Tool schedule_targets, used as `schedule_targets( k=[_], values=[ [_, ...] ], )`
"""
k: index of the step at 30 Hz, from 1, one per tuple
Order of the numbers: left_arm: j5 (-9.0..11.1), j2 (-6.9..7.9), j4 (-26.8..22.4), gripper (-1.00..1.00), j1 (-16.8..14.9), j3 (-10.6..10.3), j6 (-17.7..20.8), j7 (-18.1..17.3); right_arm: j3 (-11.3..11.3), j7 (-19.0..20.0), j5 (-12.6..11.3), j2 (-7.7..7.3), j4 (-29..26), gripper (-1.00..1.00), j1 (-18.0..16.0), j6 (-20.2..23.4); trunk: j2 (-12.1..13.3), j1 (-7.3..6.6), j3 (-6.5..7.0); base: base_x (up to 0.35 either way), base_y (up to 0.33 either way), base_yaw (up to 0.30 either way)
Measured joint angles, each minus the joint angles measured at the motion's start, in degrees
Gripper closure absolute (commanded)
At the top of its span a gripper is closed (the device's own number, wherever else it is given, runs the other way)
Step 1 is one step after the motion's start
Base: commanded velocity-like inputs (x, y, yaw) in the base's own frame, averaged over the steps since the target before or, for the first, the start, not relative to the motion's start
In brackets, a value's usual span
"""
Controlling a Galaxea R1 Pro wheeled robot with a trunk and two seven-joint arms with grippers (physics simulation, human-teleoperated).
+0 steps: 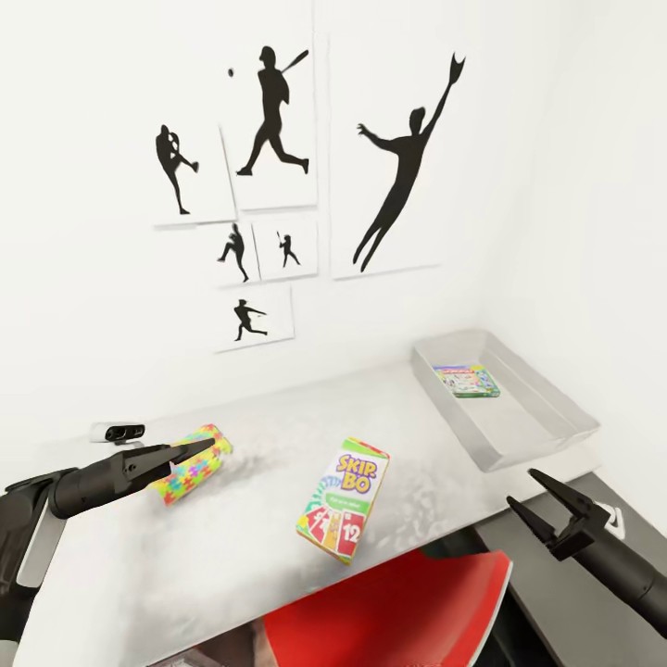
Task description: Put all the toys in the child's room - the three board games (two on the bed and one on the table), the two jigsaw puzzles on the table, and the tennis ball on the table - inside the toy box on the table in the child's room.
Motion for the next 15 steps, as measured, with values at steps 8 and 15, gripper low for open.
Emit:
schedule_targets(
  k=[8,15],
  values=[
    [0.0,0.00,-0.1,-1.00,0.0,0.0,-0.1,0.0,-0.4,0.0,0.0,0.01,0.0,-1.00,0.0,0.0,0.0,0.02,0.75,-0.216,0.049,-0.059],
    [0.0,0.08,-0.1,-1.00,0.1,0.1,-0.2,0.0,-0.5,0.0,0.0,0.01,0.0,-1.00,0.0,0.0,0.0,0.02,1.41,-0.289,-0.094,-0.117]
  ],
)
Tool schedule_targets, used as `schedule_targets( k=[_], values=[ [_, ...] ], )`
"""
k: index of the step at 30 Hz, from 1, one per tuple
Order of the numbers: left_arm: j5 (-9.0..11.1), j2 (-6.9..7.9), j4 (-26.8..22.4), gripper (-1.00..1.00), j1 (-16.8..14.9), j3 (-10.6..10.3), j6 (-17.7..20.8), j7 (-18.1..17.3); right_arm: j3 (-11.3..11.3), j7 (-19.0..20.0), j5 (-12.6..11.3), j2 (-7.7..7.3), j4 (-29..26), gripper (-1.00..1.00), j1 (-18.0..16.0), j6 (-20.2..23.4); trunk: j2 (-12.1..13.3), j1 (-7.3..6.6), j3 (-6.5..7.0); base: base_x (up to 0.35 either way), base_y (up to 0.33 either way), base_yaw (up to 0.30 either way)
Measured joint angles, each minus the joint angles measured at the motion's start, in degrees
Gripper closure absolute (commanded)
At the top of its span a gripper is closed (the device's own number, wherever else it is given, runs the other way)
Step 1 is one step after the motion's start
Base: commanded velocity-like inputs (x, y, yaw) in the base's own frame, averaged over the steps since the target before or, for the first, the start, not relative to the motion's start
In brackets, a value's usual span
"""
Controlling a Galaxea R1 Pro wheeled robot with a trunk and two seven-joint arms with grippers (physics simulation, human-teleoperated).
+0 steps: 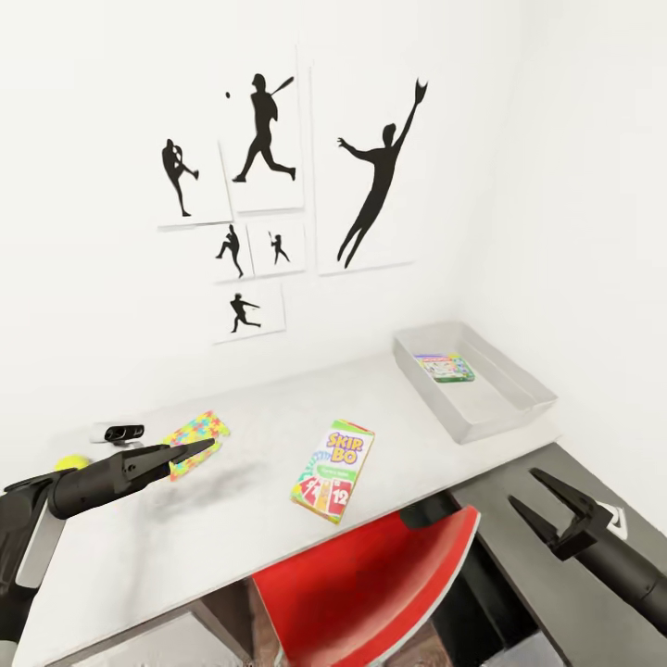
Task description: Put all the toys in the child's room - the three board games (two on the bed and one on the table), the two jigsaw puzzles on the table, and the tennis ball on the table - inside the toy box on the table in the child's room.
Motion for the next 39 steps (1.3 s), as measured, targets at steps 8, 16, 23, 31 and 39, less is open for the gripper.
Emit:
schedule_targets(
  k=[8,16,23,31,39],
  values=[
    [0.0,0.03,0.0,-1.00,0.0,0.1,0.0,0.0,0.0,0.0,0.0,0.00,0.0,-1.00,0.0,0.0,0.0,-0.02,0.75,-0.136,-0.068,-0.128],
    [0.1,0.03,0.0,-1.00,0.0,1.1,0.0,0.0,0.0,0.0,0.0,-0.01,0.0,-1.00,0.0,0.0,0.0,-0.02,1.50,-0.067,0.211,-0.129],
    [0.1,0.02,0.0,-1.00,0.0,1.2,0.0,0.0,0.0,0.0,0.0,-0.03,0.0,-1.00,0.0,0.0,0.0,-0.01,2.16,-0.154,0.250,-0.135],
    [0.1,0.07,0.0,-1.00,0.1,1.2,-0.1,0.0,-0.3,-0.1,0.0,-0.19,0.1,-1.00,0.0,0.0,0.0,0.00,2.69,-0.232,0.212,-0.085],
    [0.1,0.06,0.0,-1.00,0.1,1.2,-0.2,0.0,-0.6,-0.3,0.1,-0.14,0.2,-1.00,0.0,-0.1,0.0,-0.02,2.75,-0.147,0.088,-0.087]
  ],
)
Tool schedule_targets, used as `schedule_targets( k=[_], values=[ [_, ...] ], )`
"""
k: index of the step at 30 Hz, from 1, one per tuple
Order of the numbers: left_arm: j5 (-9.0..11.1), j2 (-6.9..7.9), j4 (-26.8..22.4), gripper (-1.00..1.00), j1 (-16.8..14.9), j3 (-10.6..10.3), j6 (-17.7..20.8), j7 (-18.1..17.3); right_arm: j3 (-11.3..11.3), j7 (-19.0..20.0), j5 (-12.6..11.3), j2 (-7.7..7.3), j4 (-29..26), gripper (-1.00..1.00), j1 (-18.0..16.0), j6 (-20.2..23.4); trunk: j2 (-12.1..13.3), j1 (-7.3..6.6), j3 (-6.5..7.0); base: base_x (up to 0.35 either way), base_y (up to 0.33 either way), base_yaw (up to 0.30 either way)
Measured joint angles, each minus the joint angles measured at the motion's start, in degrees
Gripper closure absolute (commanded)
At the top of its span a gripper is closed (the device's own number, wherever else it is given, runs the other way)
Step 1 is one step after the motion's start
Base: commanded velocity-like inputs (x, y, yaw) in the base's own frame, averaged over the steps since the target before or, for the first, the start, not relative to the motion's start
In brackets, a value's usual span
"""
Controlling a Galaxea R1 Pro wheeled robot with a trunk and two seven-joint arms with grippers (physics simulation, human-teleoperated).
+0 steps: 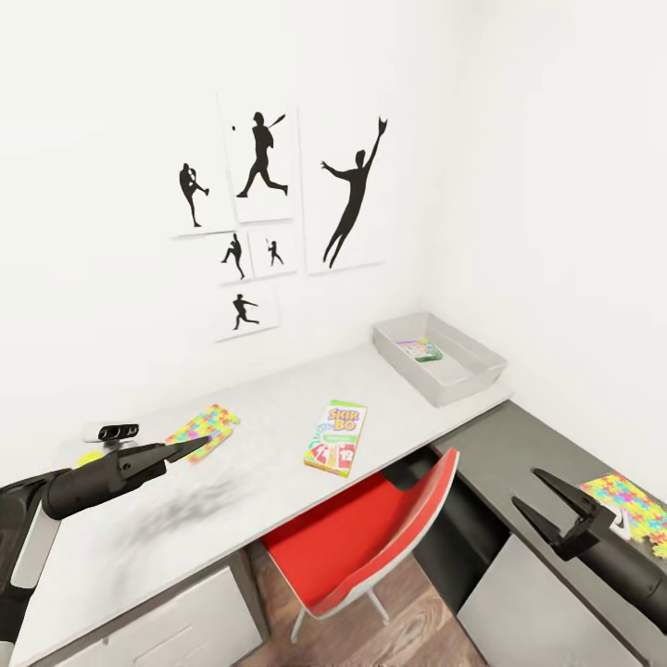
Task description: Put all the toys in the child's room - the three board games (two on the bed and one on the table), the two jigsaw puzzles on the table, and the tennis ball on the table - inside the toy box on the table in the child's room.
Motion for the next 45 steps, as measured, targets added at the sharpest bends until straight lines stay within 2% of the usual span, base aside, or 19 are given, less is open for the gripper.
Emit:
schedule_targets(
  k=[14,20,24,33,40,45],
  values=[
    [0.0,0.32,0.0,-1.00,0.5,0.4,0.1,0.0,0.0,-0.1,0.0,0.05,0.1,-1.00,0.0,-0.1,0.0,-0.01,0.01,-0.083,0.038,-0.268],
    [0.0,2.05,-0.1,-1.00,0.9,2.2,1.4,0.0,0.0,-0.2,0.0,0.05,0.1,-1.00,0.0,-0.1,0.0,-0.01,0.01,-0.004,0.002,-0.280],
    [0.1,2.41,-0.1,-1.00,1.0,3.0,1.8,0.0,0.0,-0.2,0.0,0.07,0.1,-1.00,0.0,-0.1,0.0,-0.01,0.01,0.000,0.000,-0.212],
    [0.1,2.71,-0.1,-1.00,1.0,3.3,3.0,0.0,0.0,-0.2,0.0,0.13,0.1,-1.00,0.0,-0.2,0.0,-0.01,0.12,0.000,0.000,-0.128],
    [0.1,4.00,-0.1,-1.00,1.0,3.3,3.2,0.0,0.1,-0.3,0.1,0.14,0.1,-1.00,0.0,-0.3,0.0,-0.01,0.39,0.000,0.000,-0.244],
    [1.7,4.30,-0.1,-1.00,1.4,3.3,3.1,0.0,0.0,-0.3,0.1,0.14,0.1,-1.00,0.0,-0.3,0.0,-0.01,0.60,0.000,0.000,-0.255]
  ],
)
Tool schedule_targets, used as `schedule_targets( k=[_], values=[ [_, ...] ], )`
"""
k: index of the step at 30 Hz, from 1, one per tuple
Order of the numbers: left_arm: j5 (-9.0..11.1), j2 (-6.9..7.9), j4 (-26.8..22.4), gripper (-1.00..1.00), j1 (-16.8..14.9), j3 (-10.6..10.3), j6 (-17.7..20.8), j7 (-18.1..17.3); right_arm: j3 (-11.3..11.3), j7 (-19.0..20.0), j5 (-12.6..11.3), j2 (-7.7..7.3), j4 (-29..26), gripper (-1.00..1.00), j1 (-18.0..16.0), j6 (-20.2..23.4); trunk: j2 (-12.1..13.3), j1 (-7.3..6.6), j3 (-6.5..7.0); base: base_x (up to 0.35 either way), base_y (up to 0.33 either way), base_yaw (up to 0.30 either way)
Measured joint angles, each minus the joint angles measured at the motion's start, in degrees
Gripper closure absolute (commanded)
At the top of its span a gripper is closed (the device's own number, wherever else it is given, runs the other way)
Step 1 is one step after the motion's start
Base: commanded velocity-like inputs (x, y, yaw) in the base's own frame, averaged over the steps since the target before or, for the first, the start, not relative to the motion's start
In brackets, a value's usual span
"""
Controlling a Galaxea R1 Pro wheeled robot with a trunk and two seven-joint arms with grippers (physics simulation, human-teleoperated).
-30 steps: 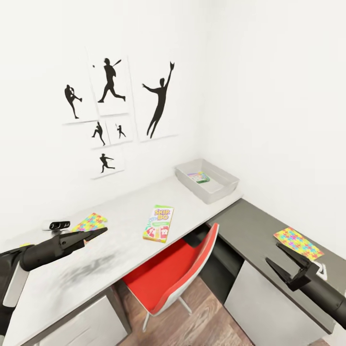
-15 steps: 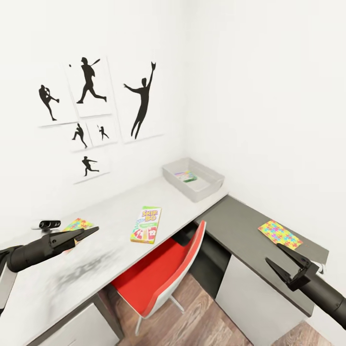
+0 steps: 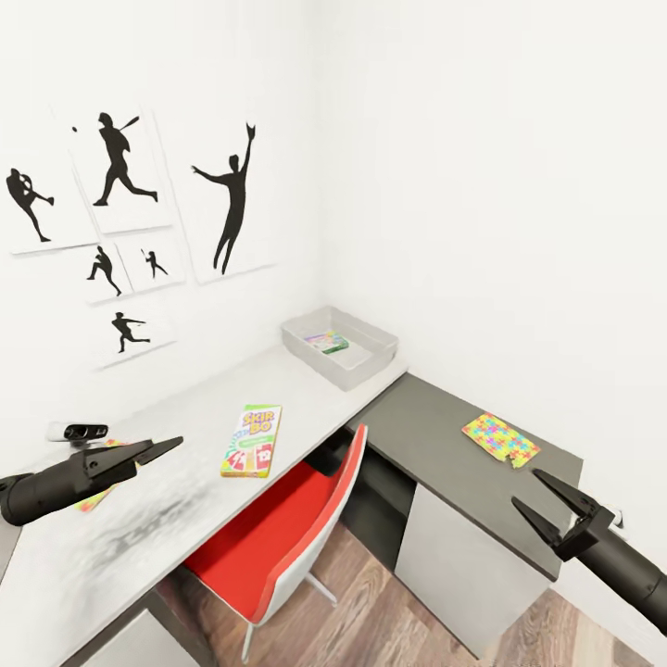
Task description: Put all the toys in the child's room - the three board games (two on the bed and one on the table), the two jigsaw puzzles on the table, and the tennis ball on the table - inside the toy box on the table in the child's room.
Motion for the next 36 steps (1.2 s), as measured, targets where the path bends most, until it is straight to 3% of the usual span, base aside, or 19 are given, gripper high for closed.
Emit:
schedule_targets(
  k=[2,6,10,16,36],
  values=[
    [0.5,0.02,0.0,-1.00,0.3,0.3,0.0,0.0,0.0,0.0,0.0,0.01,0.0,-1.00,0.0,0.0,0.0,0.00,0.09,0.000,0.000,-0.256],
    [1.0,0.04,0.0,-1.00,0.7,3.2,0.0,0.0,0.0,0.0,0.6,0.02,0.0,-1.00,0.0,0.0,0.0,0.00,0.26,0.000,0.000,-0.256],
    [1.2,0.08,-0.1,-1.00,1.0,4.5,0.0,0.0,-0.1,0.1,3.9,0.07,0.0,-1.00,0.0,0.0,0.0,0.00,0.43,-0.012,0.033,-0.256],
    [1.3,0.10,-0.2,-1.00,1.1,4.8,0.0,0.0,-0.1,0.1,5.1,0.08,0.0,-1.00,0.0,0.0,0.0,0.01,0.69,-0.082,0.078,-0.256],
    [1.5,0.08,-0.2,-1.00,1.4,4.8,0.0,0.0,-0.1,0.1,5.4,0.09,0.0,-1.00,0.0,-0.1,0.0,0.00,1.57,-0.031,0.020,-0.256]
  ],
)
